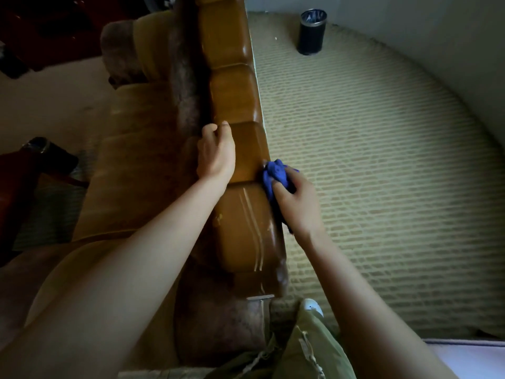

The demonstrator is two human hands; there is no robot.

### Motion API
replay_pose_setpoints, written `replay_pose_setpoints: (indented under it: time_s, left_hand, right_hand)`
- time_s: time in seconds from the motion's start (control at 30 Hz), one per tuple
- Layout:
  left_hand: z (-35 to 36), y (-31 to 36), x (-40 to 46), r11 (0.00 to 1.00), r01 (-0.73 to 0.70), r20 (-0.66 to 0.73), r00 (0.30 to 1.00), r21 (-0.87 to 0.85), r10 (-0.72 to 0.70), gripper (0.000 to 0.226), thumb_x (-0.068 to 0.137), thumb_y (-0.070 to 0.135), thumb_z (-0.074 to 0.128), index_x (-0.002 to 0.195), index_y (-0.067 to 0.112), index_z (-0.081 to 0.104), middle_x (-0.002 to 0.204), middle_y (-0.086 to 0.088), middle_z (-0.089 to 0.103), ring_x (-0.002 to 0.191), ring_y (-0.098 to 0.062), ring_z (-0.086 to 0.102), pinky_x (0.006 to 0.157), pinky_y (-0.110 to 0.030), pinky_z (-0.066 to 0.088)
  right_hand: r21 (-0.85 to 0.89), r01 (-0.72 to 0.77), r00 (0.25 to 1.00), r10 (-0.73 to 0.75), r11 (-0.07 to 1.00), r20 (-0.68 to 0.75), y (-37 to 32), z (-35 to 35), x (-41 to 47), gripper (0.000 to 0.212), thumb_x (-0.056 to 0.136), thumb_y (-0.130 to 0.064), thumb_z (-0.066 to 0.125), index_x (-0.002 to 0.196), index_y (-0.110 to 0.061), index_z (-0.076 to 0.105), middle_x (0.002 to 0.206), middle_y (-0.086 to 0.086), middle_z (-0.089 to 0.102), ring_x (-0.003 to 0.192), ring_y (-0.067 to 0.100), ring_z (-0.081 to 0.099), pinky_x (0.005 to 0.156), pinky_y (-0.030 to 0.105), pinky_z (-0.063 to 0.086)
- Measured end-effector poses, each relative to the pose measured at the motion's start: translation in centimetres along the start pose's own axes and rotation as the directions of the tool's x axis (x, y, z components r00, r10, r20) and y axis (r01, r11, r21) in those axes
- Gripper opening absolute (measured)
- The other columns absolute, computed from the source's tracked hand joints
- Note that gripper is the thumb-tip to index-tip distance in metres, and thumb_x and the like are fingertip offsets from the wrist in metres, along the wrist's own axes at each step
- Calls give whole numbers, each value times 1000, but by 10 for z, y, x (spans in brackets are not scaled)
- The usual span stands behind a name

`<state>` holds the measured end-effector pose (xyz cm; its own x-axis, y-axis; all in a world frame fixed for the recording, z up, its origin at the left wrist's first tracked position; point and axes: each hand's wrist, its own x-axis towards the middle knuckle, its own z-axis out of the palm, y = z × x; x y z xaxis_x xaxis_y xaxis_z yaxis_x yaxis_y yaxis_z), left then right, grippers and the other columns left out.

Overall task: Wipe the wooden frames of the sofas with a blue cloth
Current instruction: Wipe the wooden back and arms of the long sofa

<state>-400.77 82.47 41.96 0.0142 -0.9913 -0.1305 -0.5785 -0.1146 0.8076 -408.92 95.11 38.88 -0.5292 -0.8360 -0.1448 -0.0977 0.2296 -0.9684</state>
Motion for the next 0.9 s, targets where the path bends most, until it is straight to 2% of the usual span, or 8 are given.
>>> replay_pose_setpoints:
  time_s: [0.1,0.23,0.4,0.5,0.57,0.7,0.77,0.9]
  left_hand:
    - [-16,3,5,940,135,44,991,-313,-128,56,95,51,34,138,16,44,140,-9,45,124,-24,46,106,-37,35]
    - [-55,-12,21,739,450,218,892,-501,-395,59,96,56,31,146,24,34,152,-8,31,137,-28,33,112,-50,26]
    - [-105,-56,34,696,477,229,876,-536,-424,56,98,53,28,146,25,34,151,-10,32,135,-28,35,107,-47,33]
    - [-124,-81,38,692,481,243,875,-538,-419,56,98,54,27,146,25,33,152,-9,29,137,-28,34,109,-48,32]
    - [-129,-93,38,707,486,256,873,-514,-415,57,98,55,26,147,25,33,153,-9,29,137,-28,34,110,-48,32]
    - [-126,-107,28,759,472,324,877,-448,-355,57,99,53,23,147,23,32,153,-10,29,136,-27,35,109,-44,33]
    - [-122,-106,20,792,452,374,875,-410,-306,57,99,53,23,143,21,40,151,-10,33,134,-26,38,105,-42,36]
    - [-121,-98,5,883,350,448,874,-314,-187,54,102,47,22,143,17,40,151,-5,32,136,-22,34,111,-40,31]
  right_hand:
    - [-304,164,984,-178,938,-21,-17,11,-5,30,84,-13,59,113,-8,64,127,7,55,111,16,54,93,18,39]
    - [-770,436,854,-484,465,192,-43,53,0,38,72,-23,58,106,-11,68,126,10,58,118,32,51,92,47,44]
    - [-877,476,855,-194,-72,480,-74,117,-1,32,94,-19,41,117,-19,63,129,7,51,125,31,36,105,49,25]
    - [-751,487,842,12,-446,539,-60,147,-22,38,98,-20,34,132,-14,52,134,11,50,128,34,33,111,55,13]
    - [-651,494,826,78,-577,558,-43,155,-45,39,98,-22,37,132,-12,51,134,14,49,127,35,34,111,56,13]
    - [-581,537,808,173,-611,564,-27,147,-84,38,97,-21,38,130,-11,53,132,18,47,128,38,31,109,58,14]
    - [-671,530,828,143,-519,543,-37,143,-82,37,97,-20,36,129,-12,54,132,17,46,129,37,30,110,60,11]
    - [-892,280,950,-34,-354,311,-79,149,-24,36,96,-19,40,128,-18,55,134,8,44,130,32,28,110,64,6]
